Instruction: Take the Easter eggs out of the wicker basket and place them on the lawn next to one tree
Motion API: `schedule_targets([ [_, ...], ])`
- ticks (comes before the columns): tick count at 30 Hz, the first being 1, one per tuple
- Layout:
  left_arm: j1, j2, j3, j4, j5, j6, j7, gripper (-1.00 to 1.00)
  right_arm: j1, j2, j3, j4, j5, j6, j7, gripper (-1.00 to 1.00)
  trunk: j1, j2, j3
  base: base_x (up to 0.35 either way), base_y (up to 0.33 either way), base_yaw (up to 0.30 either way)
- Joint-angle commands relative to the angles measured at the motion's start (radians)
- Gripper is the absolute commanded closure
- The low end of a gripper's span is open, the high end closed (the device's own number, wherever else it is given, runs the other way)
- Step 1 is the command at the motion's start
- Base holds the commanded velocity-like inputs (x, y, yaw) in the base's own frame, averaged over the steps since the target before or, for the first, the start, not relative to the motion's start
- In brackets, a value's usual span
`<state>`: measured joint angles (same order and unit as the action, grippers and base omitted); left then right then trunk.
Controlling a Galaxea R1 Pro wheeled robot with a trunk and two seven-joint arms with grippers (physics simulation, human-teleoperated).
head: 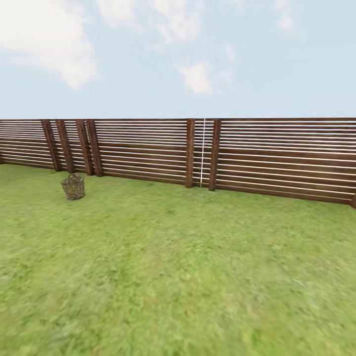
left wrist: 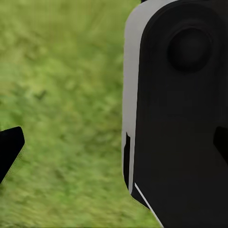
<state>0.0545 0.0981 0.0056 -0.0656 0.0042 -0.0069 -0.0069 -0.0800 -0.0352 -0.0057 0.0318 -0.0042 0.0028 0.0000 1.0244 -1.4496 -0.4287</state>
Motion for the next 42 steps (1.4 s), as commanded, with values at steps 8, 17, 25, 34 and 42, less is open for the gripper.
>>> schedule_targets([
  [8,0.001,0.000,0.001,-0.002,0.000,-0.001,-0.001,-1.00,-0.001,0.000,0.004,0.002,0.005,0.001,-0.002,-1.00,0.001,0.000,-0.001,0.336,0.000,0.000],
  [17,0.001,-0.004,-0.001,0.000,-0.001,-0.001,-0.001,-1.00,-0.001,-0.010,0.006,0.004,0.004,0.002,-0.008,-1.00,0.001,0.000,-0.001,0.333,0.000,0.000],
  [25,0.001,-0.002,-0.001,-0.002,0.000,0.001,-0.001,-1.00,-0.001,-0.010,0.006,0.004,0.005,0.002,-0.008,-1.00,0.001,0.000,-0.001,0.318,0.000,0.000],
  [34,0.001,0.000,-0.001,-0.002,0.000,0.000,-0.001,-1.00,-0.001,-0.011,0.006,0.003,0.006,0.002,-0.008,-1.00,0.001,0.000,-0.001,0.329,0.000,0.000],
  [42,0.001,0.000,0.000,-0.002,0.000,0.001,-0.001,-1.00,-0.001,-0.011,0.007,0.003,0.006,0.002,-0.008,-1.00,0.001,0.000,-0.001,0.335,0.000,0.000],
])
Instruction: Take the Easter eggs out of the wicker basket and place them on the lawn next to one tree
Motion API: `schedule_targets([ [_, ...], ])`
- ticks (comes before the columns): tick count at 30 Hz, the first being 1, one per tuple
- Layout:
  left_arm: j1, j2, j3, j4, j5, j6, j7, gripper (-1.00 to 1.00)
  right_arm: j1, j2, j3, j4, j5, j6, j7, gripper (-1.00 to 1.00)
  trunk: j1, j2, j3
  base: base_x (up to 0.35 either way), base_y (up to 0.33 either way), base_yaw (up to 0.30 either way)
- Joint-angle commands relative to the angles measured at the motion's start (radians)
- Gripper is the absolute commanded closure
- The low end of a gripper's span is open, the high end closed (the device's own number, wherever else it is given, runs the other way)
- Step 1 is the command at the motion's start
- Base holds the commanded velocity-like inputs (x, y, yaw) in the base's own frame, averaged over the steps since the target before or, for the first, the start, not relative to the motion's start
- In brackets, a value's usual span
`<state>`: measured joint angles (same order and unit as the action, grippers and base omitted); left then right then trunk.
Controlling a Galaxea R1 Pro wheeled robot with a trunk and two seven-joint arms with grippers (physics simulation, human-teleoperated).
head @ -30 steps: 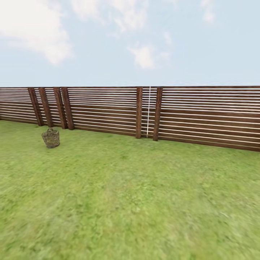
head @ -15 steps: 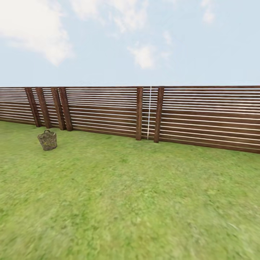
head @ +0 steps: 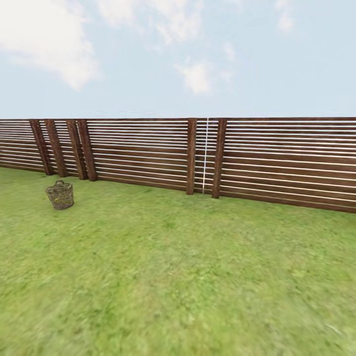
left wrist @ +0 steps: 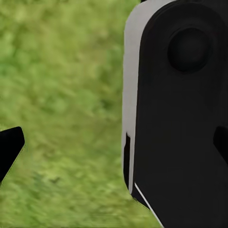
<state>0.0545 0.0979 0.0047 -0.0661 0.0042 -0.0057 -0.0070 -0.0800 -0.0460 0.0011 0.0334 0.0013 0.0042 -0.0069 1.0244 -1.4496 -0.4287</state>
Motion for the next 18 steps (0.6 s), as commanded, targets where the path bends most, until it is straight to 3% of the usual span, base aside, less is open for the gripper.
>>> schedule_targets([
  [1,0.001,0.000,0.001,-0.002,0.000,-0.001,-0.001,-1.00,-0.001,0.000,0.000,0.002,0.000,0.000,-0.001,-1.00,0.001,0.000,-0.001,0.335,0.000,0.000],
  [18,0.001,0.001,0.001,-0.003,0.000,-0.003,-0.001,-1.00,-0.001,0.000,0.000,0.002,0.000,0.000,-0.001,-1.00,0.001,0.000,-0.001,0.335,0.000,0.000],
])
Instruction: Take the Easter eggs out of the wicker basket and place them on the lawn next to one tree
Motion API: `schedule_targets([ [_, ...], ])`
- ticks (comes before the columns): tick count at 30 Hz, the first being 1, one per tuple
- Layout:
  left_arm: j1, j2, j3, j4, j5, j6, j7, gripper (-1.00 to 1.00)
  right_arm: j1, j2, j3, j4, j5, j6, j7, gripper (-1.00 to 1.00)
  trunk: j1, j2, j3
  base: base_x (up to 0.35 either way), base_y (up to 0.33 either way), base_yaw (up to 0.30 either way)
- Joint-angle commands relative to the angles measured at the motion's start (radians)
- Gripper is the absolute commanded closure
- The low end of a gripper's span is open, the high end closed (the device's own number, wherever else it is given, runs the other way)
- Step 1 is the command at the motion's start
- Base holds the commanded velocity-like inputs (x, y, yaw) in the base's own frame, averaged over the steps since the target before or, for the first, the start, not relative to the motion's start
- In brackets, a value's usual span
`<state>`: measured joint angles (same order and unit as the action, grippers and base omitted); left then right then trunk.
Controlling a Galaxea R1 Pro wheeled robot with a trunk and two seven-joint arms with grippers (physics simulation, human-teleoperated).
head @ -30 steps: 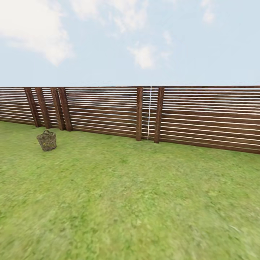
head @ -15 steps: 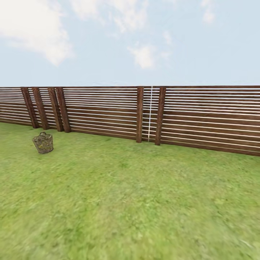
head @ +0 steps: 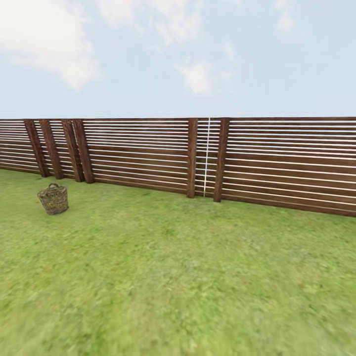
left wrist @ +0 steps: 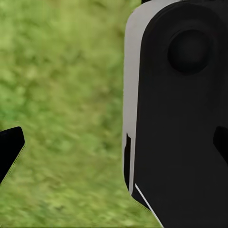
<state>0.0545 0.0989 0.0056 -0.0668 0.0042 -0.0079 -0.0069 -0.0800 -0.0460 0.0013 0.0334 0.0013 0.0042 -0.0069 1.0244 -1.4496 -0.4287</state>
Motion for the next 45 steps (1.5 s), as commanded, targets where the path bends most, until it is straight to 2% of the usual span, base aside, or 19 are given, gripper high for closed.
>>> schedule_targets([
  [1,0.001,-0.001,0.001,-0.001,0.000,0.000,-0.001,-1.00,-0.001,0.000,0.000,0.002,0.000,0.000,-0.001,-1.00,0.001,0.000,-0.001,0.335,0.000,0.000],
  [45,0.001,-0.008,0.001,0.001,0.003,0.001,-0.001,-1.00,-0.001,0.006,0.000,0.003,0.004,0.002,0.001,-1.00,0.001,0.000,-0.001,0.321,0.000,0.000],
])
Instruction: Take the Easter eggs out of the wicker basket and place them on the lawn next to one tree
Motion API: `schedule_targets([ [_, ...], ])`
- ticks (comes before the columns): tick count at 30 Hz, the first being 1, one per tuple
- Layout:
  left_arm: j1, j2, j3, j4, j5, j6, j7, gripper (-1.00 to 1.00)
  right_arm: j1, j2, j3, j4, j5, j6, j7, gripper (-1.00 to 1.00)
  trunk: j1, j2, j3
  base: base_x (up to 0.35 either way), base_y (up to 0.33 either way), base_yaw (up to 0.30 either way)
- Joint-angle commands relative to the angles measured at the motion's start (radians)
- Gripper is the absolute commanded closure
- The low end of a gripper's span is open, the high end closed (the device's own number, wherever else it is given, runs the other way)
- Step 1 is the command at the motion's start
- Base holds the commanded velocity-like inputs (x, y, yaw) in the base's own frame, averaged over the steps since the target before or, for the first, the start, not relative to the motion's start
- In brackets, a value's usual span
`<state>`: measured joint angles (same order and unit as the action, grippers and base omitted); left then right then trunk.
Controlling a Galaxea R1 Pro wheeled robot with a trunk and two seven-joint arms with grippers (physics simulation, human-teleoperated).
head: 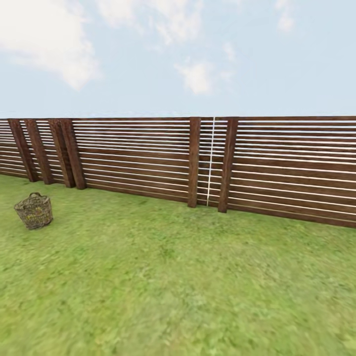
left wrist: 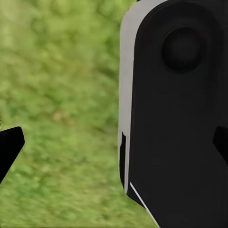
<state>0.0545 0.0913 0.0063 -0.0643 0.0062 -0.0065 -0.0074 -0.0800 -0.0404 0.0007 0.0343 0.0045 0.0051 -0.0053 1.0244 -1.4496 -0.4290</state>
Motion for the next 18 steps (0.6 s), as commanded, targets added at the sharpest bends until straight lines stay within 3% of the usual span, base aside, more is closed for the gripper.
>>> schedule_targets([
  [1,0.001,-0.001,0.001,-0.002,0.000,0.000,-0.001,-1.00,-0.001,0.002,0.001,0.005,0.002,0.003,0.000,-1.00,0.001,0.000,-0.001,0.329,0.000,0.000],
  [8,0.001,-0.004,-0.002,-0.006,0.000,-0.001,0.006,-1.00,-0.001,0.003,-0.002,0.052,0.001,0.013,0.007,-1.00,0.001,0.000,-0.001,0.333,0.025,0.000],
  [10,0.001,-0.002,-0.001,-0.041,0.002,0.005,0.006,-1.00,-0.001,-0.003,-0.006,0.053,-0.004,0.012,0.021,-1.00,0.001,0.000,-0.001,0.328,0.122,0.000],
  [12,0.001,0.000,0.003,-0.121,0.017,0.019,0.002,-1.00,-0.001,-0.005,-0.009,0.051,-0.009,0.005,0.027,-1.00,0.001,0.000,-0.001,0.329,0.073,0.087],
  [14,0.001,-0.001,0.009,-0.224,0.063,0.062,0.002,-1.00,-0.001,-0.008,-0.011,0.027,-0.017,0.004,0.025,-1.00,0.001,0.000,-0.001,0.332,0.030,0.209],
  [18,0.001,-0.001,0.012,-0.511,0.150,0.247,0.002,-1.00,-0.001,-0.009,-0.006,-0.125,-0.015,0.013,0.009,-1.00,0.001,0.000,-0.001,0.334,0.009,0.274],
])
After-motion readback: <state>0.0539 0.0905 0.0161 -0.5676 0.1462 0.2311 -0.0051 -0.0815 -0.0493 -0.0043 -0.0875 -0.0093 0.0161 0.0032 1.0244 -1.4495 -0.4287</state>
